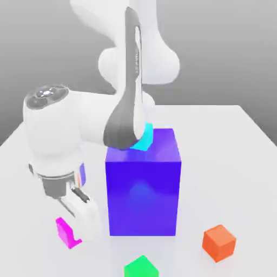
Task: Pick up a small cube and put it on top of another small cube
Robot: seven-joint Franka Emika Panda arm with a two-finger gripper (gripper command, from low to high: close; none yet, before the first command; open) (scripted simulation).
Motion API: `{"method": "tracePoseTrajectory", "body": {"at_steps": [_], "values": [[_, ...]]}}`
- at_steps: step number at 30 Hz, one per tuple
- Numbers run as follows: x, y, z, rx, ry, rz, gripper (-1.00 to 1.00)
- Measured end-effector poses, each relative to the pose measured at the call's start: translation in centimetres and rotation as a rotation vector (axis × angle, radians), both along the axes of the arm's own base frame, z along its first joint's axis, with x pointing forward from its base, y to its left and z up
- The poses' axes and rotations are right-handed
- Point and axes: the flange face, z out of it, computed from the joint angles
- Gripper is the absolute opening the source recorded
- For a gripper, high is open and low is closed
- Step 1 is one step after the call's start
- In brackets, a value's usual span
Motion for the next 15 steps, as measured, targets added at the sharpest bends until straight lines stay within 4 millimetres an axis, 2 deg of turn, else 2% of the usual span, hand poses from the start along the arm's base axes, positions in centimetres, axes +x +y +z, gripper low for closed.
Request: {"method": "tracePoseTrajectory", "body": {"at_steps": [7,9,11,12,15], "values": [[3.1,9.5,2.2,-0.011,-0.011,-0.04,-1.0],[3.4,10.5,0.7,-0.012,-0.014,-0.046,-1.0],[3.5,10.7,-1.9,-0.013,-0.015,-0.047,-1.0],[3.4,10.8,-3.1,-0.013,-0.014,-0.046,1.0],[3.4,10.8,-3.1,-0.013,-0.014,-0.046,1.0]]}}
